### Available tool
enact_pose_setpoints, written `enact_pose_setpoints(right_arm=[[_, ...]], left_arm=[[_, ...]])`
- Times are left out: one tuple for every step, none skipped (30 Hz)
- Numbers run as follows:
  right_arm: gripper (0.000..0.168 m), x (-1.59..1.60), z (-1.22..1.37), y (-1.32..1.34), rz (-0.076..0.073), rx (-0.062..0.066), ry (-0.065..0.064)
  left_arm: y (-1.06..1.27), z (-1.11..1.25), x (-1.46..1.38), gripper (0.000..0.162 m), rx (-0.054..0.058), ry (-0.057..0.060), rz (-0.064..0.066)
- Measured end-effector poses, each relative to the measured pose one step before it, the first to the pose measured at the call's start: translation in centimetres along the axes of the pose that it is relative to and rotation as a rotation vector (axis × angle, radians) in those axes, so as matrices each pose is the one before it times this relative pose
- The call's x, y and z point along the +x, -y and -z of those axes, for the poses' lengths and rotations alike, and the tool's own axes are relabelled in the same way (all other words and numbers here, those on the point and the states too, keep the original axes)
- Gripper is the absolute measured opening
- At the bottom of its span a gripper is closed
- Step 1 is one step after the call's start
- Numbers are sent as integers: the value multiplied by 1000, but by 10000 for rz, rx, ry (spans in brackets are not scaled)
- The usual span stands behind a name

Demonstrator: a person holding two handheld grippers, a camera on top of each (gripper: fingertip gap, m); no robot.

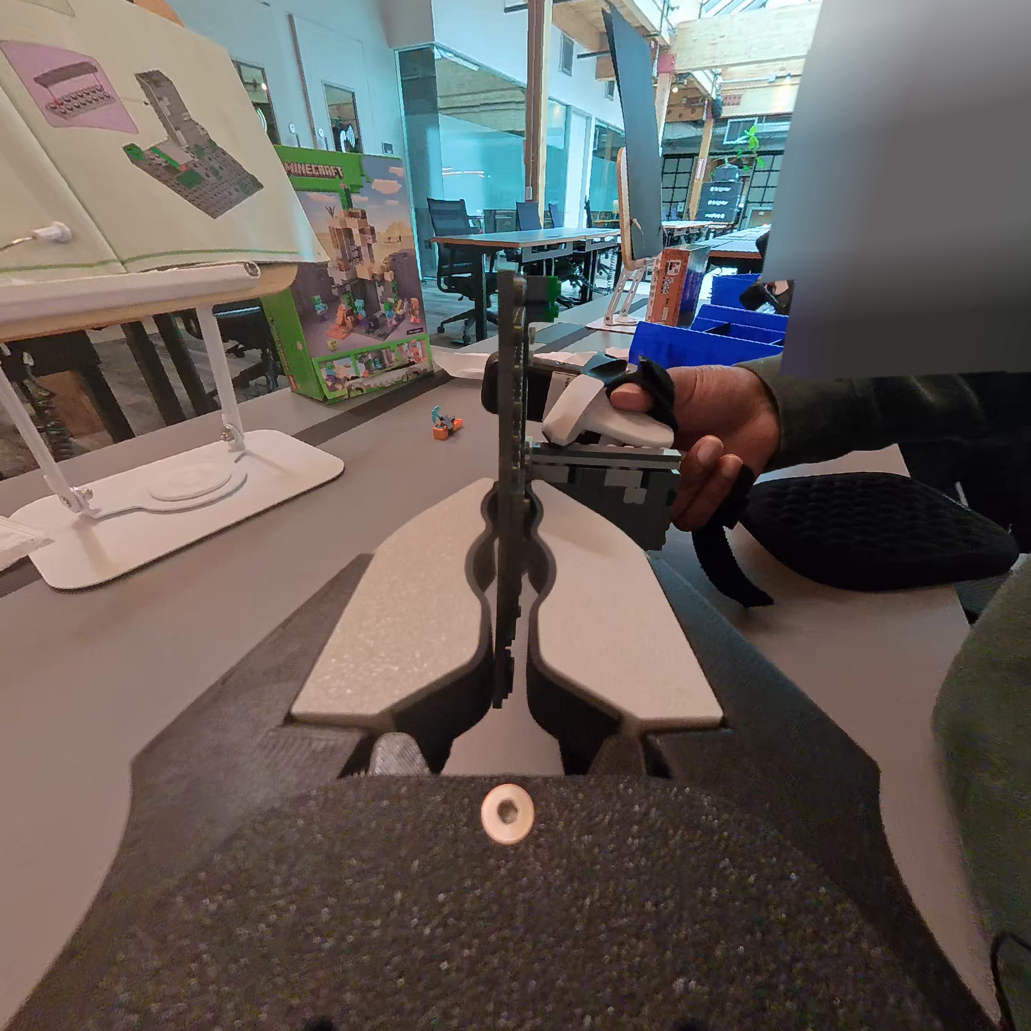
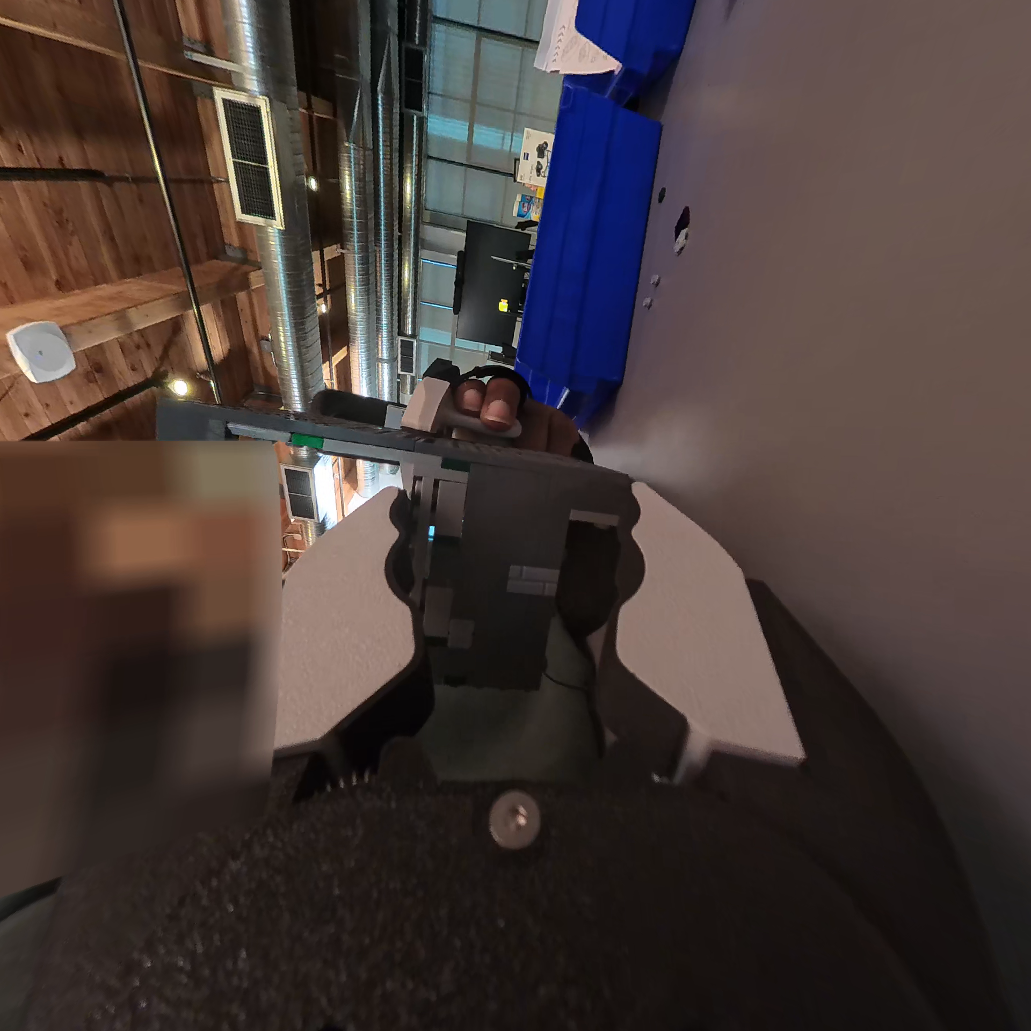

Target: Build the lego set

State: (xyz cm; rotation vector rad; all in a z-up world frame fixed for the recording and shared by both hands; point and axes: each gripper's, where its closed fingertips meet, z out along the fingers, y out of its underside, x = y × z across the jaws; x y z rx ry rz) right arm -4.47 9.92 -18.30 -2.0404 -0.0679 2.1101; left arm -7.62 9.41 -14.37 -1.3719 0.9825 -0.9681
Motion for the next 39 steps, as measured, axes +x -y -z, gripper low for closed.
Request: enact_pose_setpoints(right_arm=[[75, -82, 11, -17, 93, 14, 15], [75, -75, 3, -45, 114, -3, 5], [75, -88, 8, -8, 81, 17, 5], [74, -68, 16, -22, 83, 7, -2], [74, -52, 23, -4, 88, 10, -19], [74, -59, 19, -18, 82, 3, -1], [74, -28, 0, -79, 59, -39, 2], [74, -4, 17, -70, 36, -35, 2], [74, -20, 7, -84, 67, -33, 13], [74, -16, 1, -89, 61, -21, 10], [74, -20, 9, -1, 30, 36, -3], [74, -19, 19, 44, 10, 64, 2], [74, 1, 6, -1, 6, 8, 8], [74, -15, -2, 5, 32, 19, 1], [73, -33, -16, -45, 32, -18, 8], [73, -36, -4, -61, 15, -35, 10], [74, -37, 1, -15, 30, 17, 4], [74, -49, -17, -66, 6, -11, 32], [74, -35, -16, -38, -36, 21, 42], [74, -39, -4, 21, -6, 58, 45], [74, -138, 8, -54, 125, -8, 94], [74, -197, 17, 40, 161, 75, 79], [74, -171, -10, 79, 73, 99, 51], [75, -156, -32, -16, 33, -3, 56], [75, -121, -31, -20, 15, -3, 27], [75, -48, -25, 24, -36, 40, 10], [75, -34, -35, 4, -63, 33, 31], [75, 7, -16, -8, -76, 28, 39], [76, 14, -7, -4, -79, 32, 40], [76, 3, -5, -43, -58, -3, 38], [76, -71, -16, -98, -89, -43, 73], [76, -85, -45, -114, -141, -50, 97], [77, -40, -68, -139, -102, -46, 49], [78, 5, -91, -158, -25, -48, 9], [77, 4, -84, -125, -15, -34, 9], [77, 13, -74, -72, -32, -22, 14], [77, 9, -29, -23, 2, -8, 19], [77, -18, -8, 8, 20, -20, 41], [77, -43, 8, -11, -4, -38, 64]], left_arm=[[95, 16, 89, 6, 28, -12, -44], [58, 15, 68, 6, -1, 15, -21], [84, 16, 69, 7, 19, 15, -40], [43, 8, 73, 7, -5, 13, -64], [21, -3, 53, 7, 0, 5, -35], [76, 16, 53, 7, 36, -20, -2], [-3, 0, 45, 7, -26, -28, 3], [6, 3, 54, 7, 4, -28, -1], [42, 13, 80, 7, 17, -32, -9], [11, 4, 52, 7, -15, -3, -37], [0, 3, 14, 7, -9, 29, -47], [23, -12, 22, 7, 17, 13, -35], [3, -3, 10, 7, -14, -11, 2], [22, 7, 0, 7, 25, 4, -11], [66, 37, 31, 7, 28, -21, -12], [13, 4, 46, 7, -6, -14, -4], [49, 13, 32, 7, 21, 7, -61], [70, 29, 72, 7, 22, -25, -41], [-6, 0, 14, 7, -22, 17, -59], [53, 10, 57, 7, 37, -12, -103], [226, 27, 189, 7, 90, -59, -91], [152, 1, 64, 7, 14, 79, -222], [153, 28, 26, 7, 38, 69, -201], [146, 41, 64, 7, 52, -8, -25], [71, 34, -7, 7, 13, 23, -13], [34, 35, -5, 6, 13, 29, -51], [34, 13, 24, 6, 8, -6, -10], [-13, 8, 7, 6, -15, 19, -31], [12, -4, 29, 6, 2, 10, -60], [14, 19, 35, 6, -4, 9, -44], [27, -4, 55, 6, 10, 3, -62], [41, -21, 36, 6, 3, 20, -93], [39, -13, 56, 6, -8, 16, -71], [-5, -26, 73, 6, -25, -4, -70], [-22, -11, 94, 6, -10, -32, -27], [18, -9, 78, 6, 5, -10, -15], [17, 10, 44, 6, -14, 10, -47], [33, 9, 25, 6, 5, -7, -24], [27, 10, 16, 6, 7, -24, 6]])
